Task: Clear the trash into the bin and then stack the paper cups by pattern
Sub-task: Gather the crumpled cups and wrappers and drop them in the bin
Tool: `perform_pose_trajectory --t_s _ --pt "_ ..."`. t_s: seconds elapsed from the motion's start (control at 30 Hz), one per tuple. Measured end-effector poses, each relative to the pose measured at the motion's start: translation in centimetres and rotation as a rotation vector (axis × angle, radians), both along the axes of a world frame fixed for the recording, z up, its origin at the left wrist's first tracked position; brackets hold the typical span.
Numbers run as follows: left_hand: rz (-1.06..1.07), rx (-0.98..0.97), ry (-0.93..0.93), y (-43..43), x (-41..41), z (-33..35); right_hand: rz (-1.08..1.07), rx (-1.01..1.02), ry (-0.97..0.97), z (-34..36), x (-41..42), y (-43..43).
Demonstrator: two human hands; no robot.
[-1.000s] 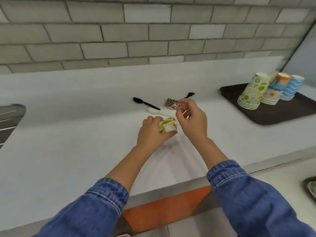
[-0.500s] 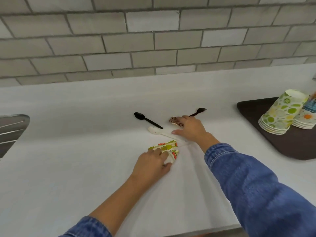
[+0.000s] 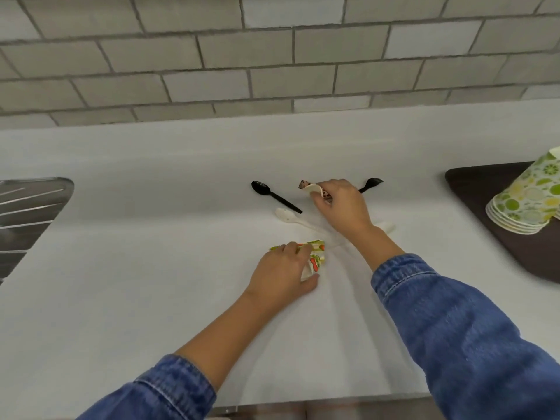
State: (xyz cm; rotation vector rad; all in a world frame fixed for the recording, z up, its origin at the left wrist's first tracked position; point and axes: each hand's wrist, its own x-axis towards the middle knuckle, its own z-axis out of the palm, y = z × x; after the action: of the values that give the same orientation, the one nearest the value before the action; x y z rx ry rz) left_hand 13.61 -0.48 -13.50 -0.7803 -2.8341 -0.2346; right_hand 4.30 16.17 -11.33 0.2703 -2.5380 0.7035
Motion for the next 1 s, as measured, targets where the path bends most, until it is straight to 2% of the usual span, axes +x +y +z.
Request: perform_pose_trajectory --t_s 0.2,0.3,0.4,0.57,0.7,0.77,0.83,0.9,1.0 --pt "0.005 0.067 0.155 -4.3 1.5 -0.1 0.046 -0.611 -0.126 4.5 6.6 -3.9" --pt "0.14 0.35 0.084 -7.0 4.4 1.4 0.078 -0.864 -0.176 5.0 11.2 -6.5" --pt "0.316 0.7 -0.034 -10.0 9.0 2.7 0.132 -0.997 -0.211 4.0 16.4 -9.8" --pt "0.348 1.016 -0.14 -17.0 18.2 0.6 0.128 -1.049 -0.19 -2.3 25.4 -16.7" --pt "0.265 0.942 -0.106 -23.3 24.1 -3.4 0.199 -0.846 -0.018 -7.6 31.7 -21.8" --pt "0.22 0.861 -0.183 -26.3 26.2 -6.7 0.228 -0.754 0.037 -11.0 34.1 -24.3" --pt "0.283 0.734 -0.371 -28.7 27.1 -11.2 0.153 -0.79 -0.132 -15.2 35.6 -26.6" --pt "0.394 0.611 -0.539 -30.3 27.2 -16.9 -0.029 -0.801 -0.408 -20.2 36.6 -28.6" --pt "0.466 0.435 -0.647 -31.2 26.2 -24.8 -0.232 -0.62 -0.707 -28.3 37.0 -30.8"
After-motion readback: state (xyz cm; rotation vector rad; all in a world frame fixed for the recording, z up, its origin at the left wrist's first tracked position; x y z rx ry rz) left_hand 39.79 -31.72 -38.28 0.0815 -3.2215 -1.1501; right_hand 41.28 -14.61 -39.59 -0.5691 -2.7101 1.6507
